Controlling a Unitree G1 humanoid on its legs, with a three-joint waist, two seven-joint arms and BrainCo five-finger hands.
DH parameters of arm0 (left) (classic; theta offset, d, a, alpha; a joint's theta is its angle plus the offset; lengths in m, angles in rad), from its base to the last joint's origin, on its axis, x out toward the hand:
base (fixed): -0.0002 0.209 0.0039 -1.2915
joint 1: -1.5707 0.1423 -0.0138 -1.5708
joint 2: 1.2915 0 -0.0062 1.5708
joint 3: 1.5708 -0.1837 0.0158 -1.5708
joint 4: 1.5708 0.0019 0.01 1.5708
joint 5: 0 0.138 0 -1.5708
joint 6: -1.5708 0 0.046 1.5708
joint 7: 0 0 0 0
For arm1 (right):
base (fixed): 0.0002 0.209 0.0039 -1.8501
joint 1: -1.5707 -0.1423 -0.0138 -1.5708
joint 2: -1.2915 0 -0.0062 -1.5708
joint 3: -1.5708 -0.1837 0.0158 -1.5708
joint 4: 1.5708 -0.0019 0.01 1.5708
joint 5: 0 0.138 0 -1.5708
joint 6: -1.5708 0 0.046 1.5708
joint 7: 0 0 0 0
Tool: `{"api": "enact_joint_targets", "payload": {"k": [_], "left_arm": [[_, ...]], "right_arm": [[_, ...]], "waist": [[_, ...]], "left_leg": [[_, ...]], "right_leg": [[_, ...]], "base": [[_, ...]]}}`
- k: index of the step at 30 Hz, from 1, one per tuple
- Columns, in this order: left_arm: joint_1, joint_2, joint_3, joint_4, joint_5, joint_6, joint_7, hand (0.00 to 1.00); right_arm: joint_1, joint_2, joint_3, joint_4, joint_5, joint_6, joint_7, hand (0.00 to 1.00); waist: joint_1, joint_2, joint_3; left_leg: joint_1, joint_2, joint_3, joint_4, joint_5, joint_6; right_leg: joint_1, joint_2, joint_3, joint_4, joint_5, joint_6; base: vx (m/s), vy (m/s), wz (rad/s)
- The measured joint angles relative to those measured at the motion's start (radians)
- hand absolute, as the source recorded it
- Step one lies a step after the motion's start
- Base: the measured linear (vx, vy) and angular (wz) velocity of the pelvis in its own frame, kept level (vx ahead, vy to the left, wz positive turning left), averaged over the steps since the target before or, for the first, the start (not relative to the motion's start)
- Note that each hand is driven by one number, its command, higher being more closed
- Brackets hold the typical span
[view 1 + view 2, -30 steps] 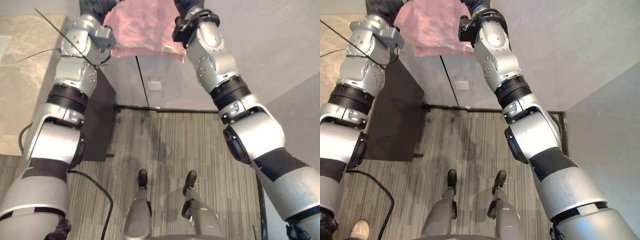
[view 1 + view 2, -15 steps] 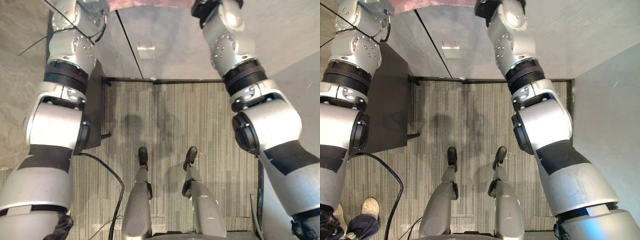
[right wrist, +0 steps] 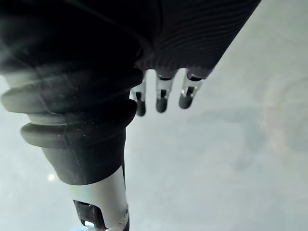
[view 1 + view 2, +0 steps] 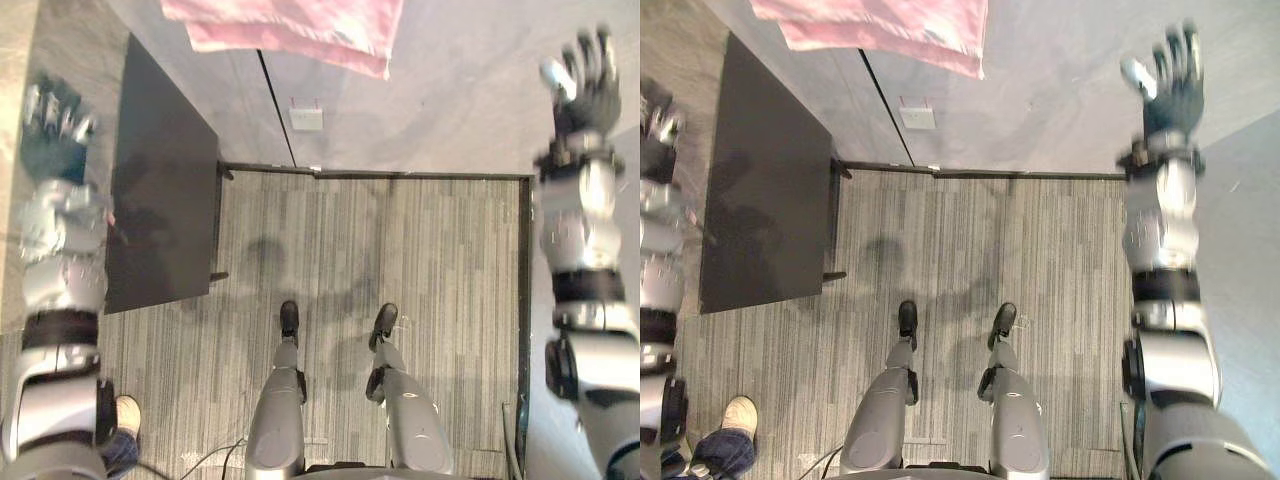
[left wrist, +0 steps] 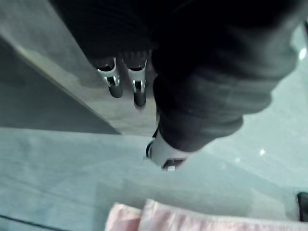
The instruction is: Organize washtable
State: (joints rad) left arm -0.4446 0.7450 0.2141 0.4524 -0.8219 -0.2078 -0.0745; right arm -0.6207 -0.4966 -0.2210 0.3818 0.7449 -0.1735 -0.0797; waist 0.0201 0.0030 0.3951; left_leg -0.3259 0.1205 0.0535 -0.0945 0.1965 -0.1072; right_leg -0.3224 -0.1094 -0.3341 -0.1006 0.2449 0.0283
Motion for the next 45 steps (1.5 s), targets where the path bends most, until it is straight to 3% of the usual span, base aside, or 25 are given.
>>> {"api": "enact_joint_targets", "payload": {"k": [7,10,13,16,21,24,29,30,31,32,33,34,35,36,37,38,39,42,45], "left_arm": [[0.236,-0.21,0.11,0.014,0.034,0.007,-0.006,0.0],[0.346,-0.329,0.108,0.015,0.055,0.007,0.004,0.0],[0.479,-0.483,0.069,0.015,0.114,0.03,0.015,0.0],[0.569,-0.578,0.008,0.019,0.169,0.052,0.014,0.0],[0.72,-0.732,-0.132,0.144,0.274,0.099,0.013,0.0],[0.747,-0.753,-0.146,0.173,0.287,0.115,0.014,0.0],[0.748,-0.729,-0.161,0.17,0.285,0.113,0.044,0.0],[0.743,-0.716,-0.167,0.14,0.286,0.114,0.057,0.0],[0.74,-0.721,-0.167,0.122,0.286,0.113,0.058,0.0],[0.731,-0.725,-0.165,0.086,0.285,0.106,0.062,0.0],[0.724,-0.719,-0.165,0.08,0.286,0.103,0.064,0.0],[0.72,-0.701,-0.162,0.06,0.285,0.1,0.069,0.0],[0.715,-0.701,-0.16,0.057,0.285,0.097,0.08,0.0],[0.713,-0.705,-0.158,0.056,0.285,0.092,0.081,0.0],[0.708,-0.712,-0.152,0.053,0.285,0.087,0.097,0.0],[0.708,-0.711,-0.15,0.053,0.285,0.087,0.102,0.0],[0.702,-0.721,-0.139,0.057,0.285,0.087,0.107,0.0],[0.711,-0.776,-0.127,0.067,0.212,0.076,0.126,0.0],[0.745,-0.79,-0.111,0.068,0.14,0.069,0.144,0.0]], "right_arm": [[0.462,0.202,-0.244,-0.056,-0.028,-0.01,0.018,0.0],[0.602,0.285,-0.28,-0.065,-0.051,-0.014,0.016,0.0],[0.731,0.4,-0.275,-0.079,-0.079,-0.012,0.016,0.0],[0.818,0.472,-0.25,-0.077,-0.088,-0.004,0.018,0.0],[0.967,0.556,-0.083,0.035,-0.09,0.042,0.079,0.0],[0.973,0.57,-0.042,0.08,-0.11,0.068,0.105,0.0],[0.906,0.557,0.035,0.079,-0.135,0.069,0.103,0.0],[0.887,0.555,0.049,0.067,-0.142,0.068,0.103,0.0],[0.883,0.554,0.054,0.061,-0.146,0.067,0.102,0.0],[0.873,0.556,0.072,0.06,-0.149,0.065,0.099,0.0],[0.882,0.558,0.08,0.062,-0.15,0.065,0.099,0.0],[0.896,0.559,0.099,0.067,-0.155,0.065,0.099,0.0],[0.904,0.557,0.112,0.067,-0.162,0.065,0.099,0.0],[0.9,0.556,0.119,0.068,-0.164,0.065,0.099,0.0],[0.873,0.551,0.142,0.079,-0.169,0.064,0.097,0.0],[0.867,0.548,0.147,0.081,-0.169,0.064,0.096,0.0],[0.841,0.532,0.166,0.087,-0.171,0.064,0.096,0.0],[0.801,0.481,0.216,0.09,-0.187,0.06,0.091,0.0],[0.782,0.475,0.237,0.079,-0.197,0.06,0.079,0.0]], "waist": [[-0.033,0.009,-0.107],[-0.036,0.014,-0.205],[-0.063,0.031,-0.263],[-0.063,0.036,-0.29],[-0.066,0.022,-0.358],[-0.065,0.013,-0.369],[-0.059,-0.013,-0.351],[-0.06,-0.017,-0.345],[-0.059,-0.005,-0.341],[-0.061,0.002,-0.32],[-0.062,-0.006,-0.317],[-0.061,-0.035,-0.315],[-0.06,-0.041,-0.322],[-0.057,-0.033,-0.32],[-0.052,-0.054,-0.321],[-0.051,-0.054,-0.321],[-0.045,-0.053,-0.321],[-0.002,0.024,-0.31],[-0.001,0.044,-0.294]], "left_leg": [[0.076,0.006,0.006,-0.001,-0.039,-0.001],[0.122,0.007,0.035,-0.002,-0.062,-0.001],[0.187,0.005,0.051,-0.004,-0.087,0.003],[0.229,0.004,0.071,-0.007,-0.104,0.006],[0.308,0.003,0.11,-0.007,-0.136,0.003],[0.311,0.0,0.117,-0.007,-0.138,0.004],[0.295,-0.001,0.173,-0.006,-0.142,0.011],[0.278,0.005,0.182,-0.006,-0.138,0.018],[0.267,0.02,0.181,-0.006,-0.13,0.031],[0.262,0.036,0.157,0.01,-0.129,0.032],[0.257,0.032,0.134,0.026,-0.129,0.031],[0.249,0.015,0.095,0.054,-0.13,0.023],[0.236,0.007,0.054,0.069,-0.132,0.021],[0.226,0.011,0.039,0.077,-0.132,0.021],[0.195,-0.01,-0.001,0.102,-0.13,0.019],[0.191,-0.014,-0.006,0.104,-0.129,0.017],[0.182,-0.016,-0.026,0.114,-0.126,0.013],[0.149,0.0,-0.082,0.133,-0.126,0.015],[0.133,-0.008,-0.133,0.154,-0.123,0.02]], "right_leg": [[0.07,0.005,0.011,0.0,-0.037,0.016],[0.101,0.007,0.035,0.0,-0.056,0.019],[0.162,0.006,0.055,0.0,-0.079,0.035],[0.198,0.005,0.075,0.0,-0.088,0.04],[0.256,0.006,0.113,0.0,-0.11,0.051],[0.256,0.004,0.126,0.0,-0.115,0.058],[0.193,0.006,0.219,0.037,-0.126,0.073],[0.153,0.009,0.257,0.086,-0.164,0.126],[0.142,0.026,0.277,0.112,-0.185,0.147],[0.103,0.059,0.339,0.312,-0.242,0.095],[0.101,0.067,0.359,0.387,-0.296,0.085],[0.1,0.06,0.394,0.468,-0.355,0.099],[0.118,0.058,0.399,0.468,-0.372,0.124],[0.127,0.06,0.397,0.459,-0.381,0.122],[0.129,0.048,0.431,0.479,-0.444,0.075],[0.131,0.044,0.434,0.478,-0.457,0.067],[0.142,0.042,0.424,0.463,-0.465,0.054],[0.163,0.058,0.363,0.439,-0.457,0.043],[0.172,0.056,0.304,0.476,-0.476,0.026]], "base": [[0.0,0.017,-0.05],[0.07,0.015,-0.16],[0.07,0.029,-0.11],[0.05,0.028,-0.18],[0.07,0.021,-0.19],[0.03,0.007,-0.07],[-0.02,0.011,-0.28],[-0.02,-0.001,-0.14],[0.01,-0.009,0.19],[0.03,-0.023,0.44],[0.06,-0.069,0.84],[0.06,-0.097,1.08],[0.07,-0.113,1.0],[0.04,-0.107,1.0],[0.01,-0.087,0.64],[-0.04,-0.094,0.69],[-0.06,-0.037,0.39],[-0.11,-0.048,0.49],[-0.09,-0.078,0.59]]}}
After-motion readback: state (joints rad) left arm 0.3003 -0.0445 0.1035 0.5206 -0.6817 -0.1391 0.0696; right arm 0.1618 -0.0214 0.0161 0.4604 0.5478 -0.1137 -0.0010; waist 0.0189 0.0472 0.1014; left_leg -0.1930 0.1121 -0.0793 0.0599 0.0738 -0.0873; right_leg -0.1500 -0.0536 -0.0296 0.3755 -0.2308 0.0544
